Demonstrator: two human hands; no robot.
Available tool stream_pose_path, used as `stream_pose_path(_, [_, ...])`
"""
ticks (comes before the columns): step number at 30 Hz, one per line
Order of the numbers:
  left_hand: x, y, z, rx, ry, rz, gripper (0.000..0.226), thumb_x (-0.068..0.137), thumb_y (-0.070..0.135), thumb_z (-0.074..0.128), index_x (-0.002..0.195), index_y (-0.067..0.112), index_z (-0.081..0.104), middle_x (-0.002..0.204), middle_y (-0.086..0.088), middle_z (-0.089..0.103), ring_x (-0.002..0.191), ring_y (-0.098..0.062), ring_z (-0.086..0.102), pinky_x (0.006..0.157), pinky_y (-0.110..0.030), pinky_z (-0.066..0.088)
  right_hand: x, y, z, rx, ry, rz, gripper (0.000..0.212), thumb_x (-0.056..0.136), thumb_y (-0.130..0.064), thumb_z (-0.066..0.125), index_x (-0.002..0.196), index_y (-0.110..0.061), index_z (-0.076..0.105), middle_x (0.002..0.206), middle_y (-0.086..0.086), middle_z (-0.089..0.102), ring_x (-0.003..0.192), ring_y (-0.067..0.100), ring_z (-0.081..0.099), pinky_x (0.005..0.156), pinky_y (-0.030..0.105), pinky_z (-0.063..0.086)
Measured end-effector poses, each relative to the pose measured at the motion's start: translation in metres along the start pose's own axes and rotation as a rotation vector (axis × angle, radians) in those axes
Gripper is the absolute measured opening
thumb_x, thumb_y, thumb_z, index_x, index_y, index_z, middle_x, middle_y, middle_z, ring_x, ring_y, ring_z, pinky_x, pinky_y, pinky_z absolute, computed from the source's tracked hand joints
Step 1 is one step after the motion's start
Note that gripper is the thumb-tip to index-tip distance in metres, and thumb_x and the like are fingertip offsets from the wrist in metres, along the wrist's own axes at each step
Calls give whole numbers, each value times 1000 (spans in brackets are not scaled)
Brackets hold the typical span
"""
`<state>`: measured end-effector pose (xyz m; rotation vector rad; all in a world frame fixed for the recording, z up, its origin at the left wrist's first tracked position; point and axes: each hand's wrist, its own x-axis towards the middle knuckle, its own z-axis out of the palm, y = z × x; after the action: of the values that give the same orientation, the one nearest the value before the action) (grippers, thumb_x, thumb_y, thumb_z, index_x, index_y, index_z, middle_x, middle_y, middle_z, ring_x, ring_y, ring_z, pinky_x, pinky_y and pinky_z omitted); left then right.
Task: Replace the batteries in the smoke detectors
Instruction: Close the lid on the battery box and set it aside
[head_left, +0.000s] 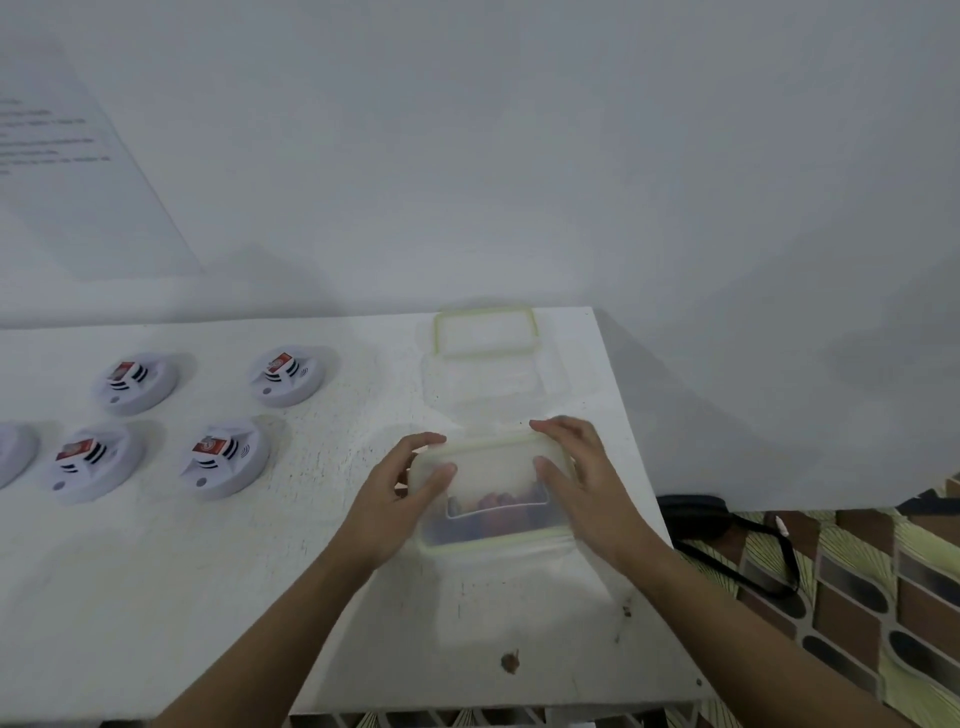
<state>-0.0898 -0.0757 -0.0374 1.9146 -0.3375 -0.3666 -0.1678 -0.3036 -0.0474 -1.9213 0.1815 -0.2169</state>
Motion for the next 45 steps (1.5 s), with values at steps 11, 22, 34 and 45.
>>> stream_pose_path(11, [17, 16, 0, 134, -58, -20, 12, 96, 40, 64, 94, 30, 70, 90, 18, 71, 77, 0, 68, 64, -15, 53, 4, -19, -10, -483, -360, -194, 109, 57, -73, 82, 146, -50, 25, 149, -26, 18, 139, -2, 17, 113, 25, 25])
stream_pose_path(22, [26, 3, 4, 189, 17, -26, 22, 91, 51, 66, 91, 30, 72, 97, 11, 71, 90, -8, 66, 83, -34, 55, 4, -14, -7, -544, -307, -267, 104, 57, -64, 86, 143, -37, 34, 143, -22, 25, 134, 0, 21, 109, 18, 23])
stream_pose_path(34, [-31, 4, -20, 725, -119, 364, 78, 72, 87, 56, 139, 48, 46, 153, 18, 30, 140, -2, 23, 114, -41, 19, 2, -15, -12, -602, -346, -261, 105, 59, -72, 78, 148, -40, 32, 154, -20, 23, 143, 1, 18, 117, 26, 26])
stream_pose_path(45, [-19, 11, -8, 669, -94, 366, 77, 52, 57, 89, 118, 41, 54, 129, 20, 28, 119, -7, 30, 100, -30, 22, -3, -9, -4, -524, -224, -308, 97, 52, -60, 78, 139, -33, 44, 143, -17, 32, 135, 5, 29, 110, 29, 39])
